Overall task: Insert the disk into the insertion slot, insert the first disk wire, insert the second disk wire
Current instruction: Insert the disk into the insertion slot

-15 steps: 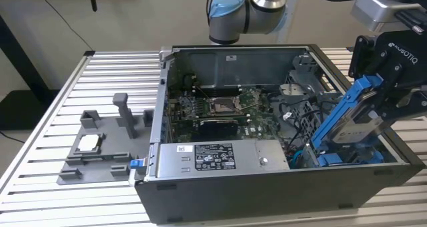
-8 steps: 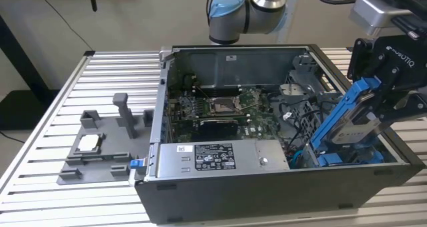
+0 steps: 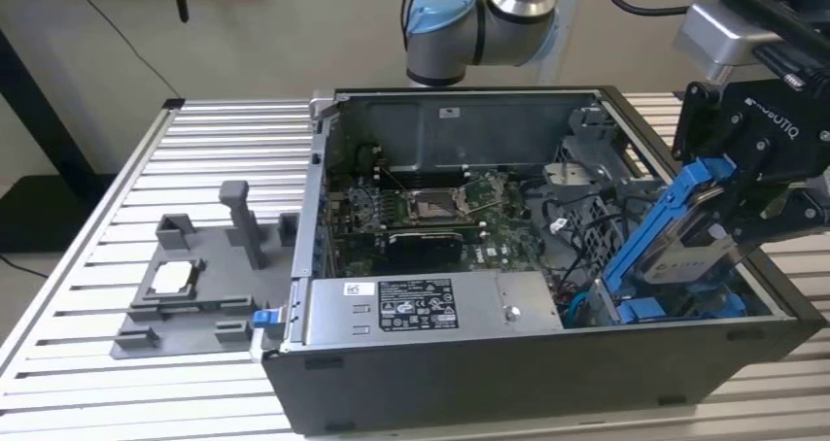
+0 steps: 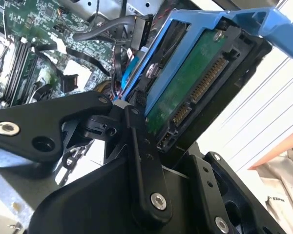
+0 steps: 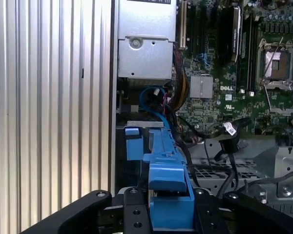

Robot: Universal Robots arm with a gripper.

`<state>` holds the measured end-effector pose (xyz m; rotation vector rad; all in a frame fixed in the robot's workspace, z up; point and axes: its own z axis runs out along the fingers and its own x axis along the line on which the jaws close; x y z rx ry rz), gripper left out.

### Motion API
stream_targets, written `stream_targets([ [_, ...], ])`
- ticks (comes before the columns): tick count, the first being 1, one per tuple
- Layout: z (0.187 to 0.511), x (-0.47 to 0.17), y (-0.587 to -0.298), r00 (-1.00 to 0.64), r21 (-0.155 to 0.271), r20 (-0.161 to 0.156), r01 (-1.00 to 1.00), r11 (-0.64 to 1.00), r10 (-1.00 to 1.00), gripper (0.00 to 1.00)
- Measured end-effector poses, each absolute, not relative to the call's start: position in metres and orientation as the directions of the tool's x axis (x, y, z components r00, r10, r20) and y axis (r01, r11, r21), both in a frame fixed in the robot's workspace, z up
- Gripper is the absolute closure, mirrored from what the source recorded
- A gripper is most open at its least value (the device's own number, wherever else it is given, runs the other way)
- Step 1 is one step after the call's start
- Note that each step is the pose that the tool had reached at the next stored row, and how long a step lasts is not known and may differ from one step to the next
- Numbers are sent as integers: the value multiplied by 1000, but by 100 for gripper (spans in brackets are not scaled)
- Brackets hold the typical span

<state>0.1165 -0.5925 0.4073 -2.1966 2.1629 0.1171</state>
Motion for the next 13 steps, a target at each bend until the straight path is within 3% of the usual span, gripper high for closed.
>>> stream_targets([
  [7, 407, 117, -593, 15, 17, -74, -1000, -16, -997, 67],
  [13, 410, 116, -586, 14, 19, -21, -1000, -15, -1000, 67],
])
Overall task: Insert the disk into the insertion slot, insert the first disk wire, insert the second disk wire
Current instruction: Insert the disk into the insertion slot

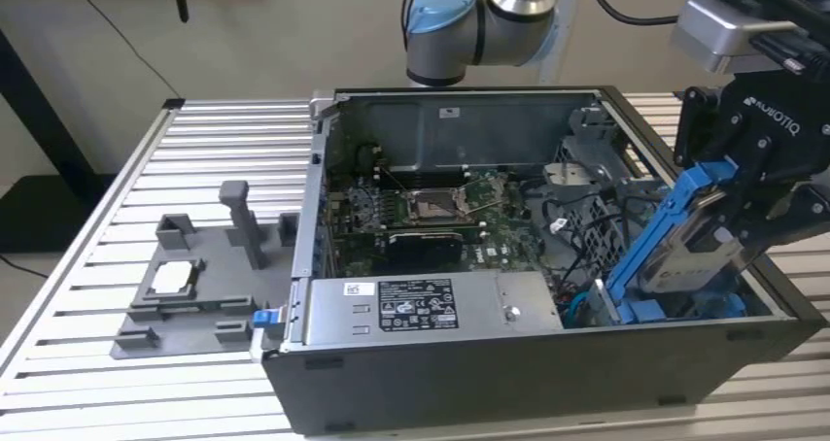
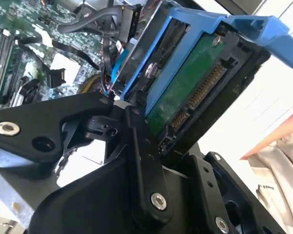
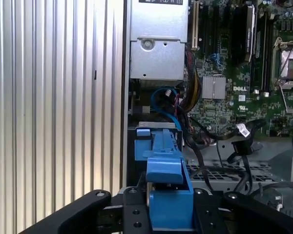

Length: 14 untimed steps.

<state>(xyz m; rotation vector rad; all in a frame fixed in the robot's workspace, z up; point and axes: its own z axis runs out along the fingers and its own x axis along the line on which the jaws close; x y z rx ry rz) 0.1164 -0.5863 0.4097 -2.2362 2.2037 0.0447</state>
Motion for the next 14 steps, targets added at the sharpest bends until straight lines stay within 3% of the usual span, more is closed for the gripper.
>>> stream_targets([
  [14, 403, 117, -578, 15, 19, -20, -1000, -15, -1000, 67],
])
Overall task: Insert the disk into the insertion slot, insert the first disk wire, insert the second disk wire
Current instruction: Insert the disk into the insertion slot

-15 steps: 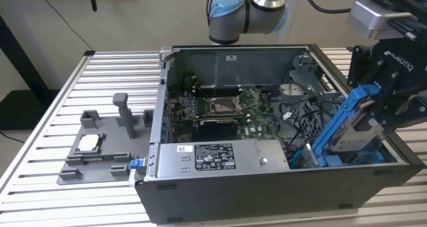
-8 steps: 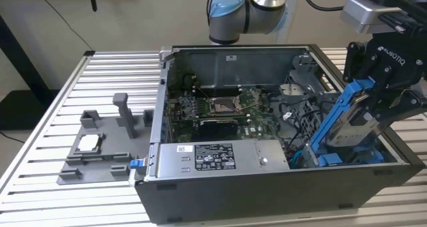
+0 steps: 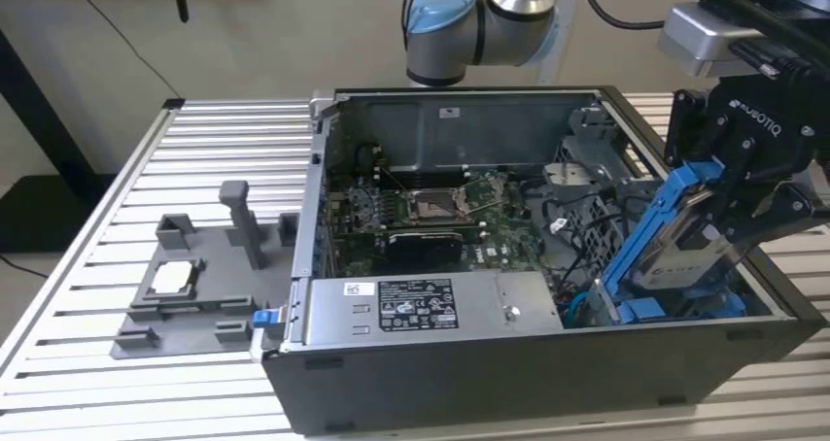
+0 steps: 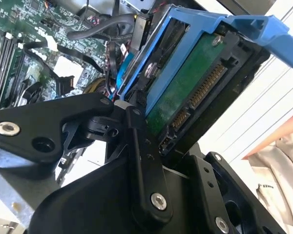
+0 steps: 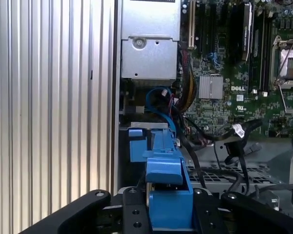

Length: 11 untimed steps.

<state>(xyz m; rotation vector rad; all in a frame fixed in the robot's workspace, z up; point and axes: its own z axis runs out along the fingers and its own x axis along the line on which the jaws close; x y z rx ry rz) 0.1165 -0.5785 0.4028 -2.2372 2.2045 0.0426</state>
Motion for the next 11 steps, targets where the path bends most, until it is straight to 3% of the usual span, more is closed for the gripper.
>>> stream_targets([
  [11, 388, 117, -578, 15, 19, -19, -1000, -15, -1000, 67],
])
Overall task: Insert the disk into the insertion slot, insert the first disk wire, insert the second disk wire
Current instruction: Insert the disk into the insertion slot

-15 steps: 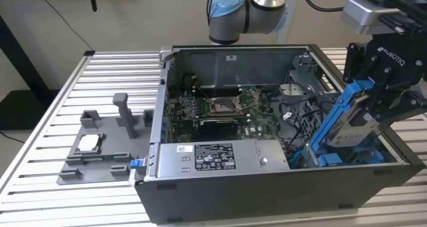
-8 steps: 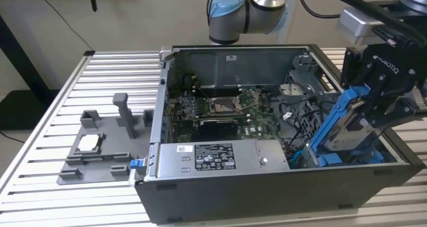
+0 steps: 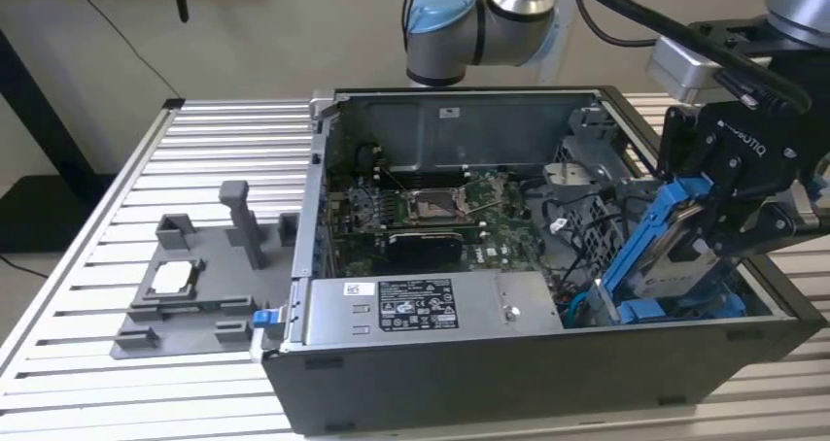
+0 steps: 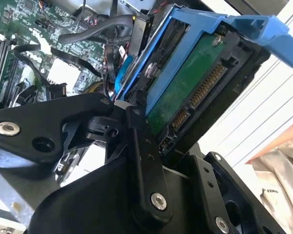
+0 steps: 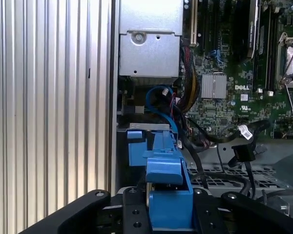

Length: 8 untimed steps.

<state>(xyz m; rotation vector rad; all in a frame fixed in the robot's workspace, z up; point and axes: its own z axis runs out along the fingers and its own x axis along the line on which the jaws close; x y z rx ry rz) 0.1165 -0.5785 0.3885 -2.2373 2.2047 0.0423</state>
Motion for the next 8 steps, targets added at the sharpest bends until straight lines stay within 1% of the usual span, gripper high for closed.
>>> stream_targets([
  [4, 388, 117, -578, 14, 19, -20, -1000, -15, -1000, 66],
  [5, 388, 117, -578, 15, 19, -20, -1000, -15, -1000, 60],
  [6, 388, 117, -578, 14, 19, -20, -1000, -15, -1000, 60],
  [7, 389, 116, -579, 14, 19, -20, -1000, -15, -1000, 53],
  [8, 390, 117, -578, 14, 19, -20, -1000, -15, -1000, 53],
])
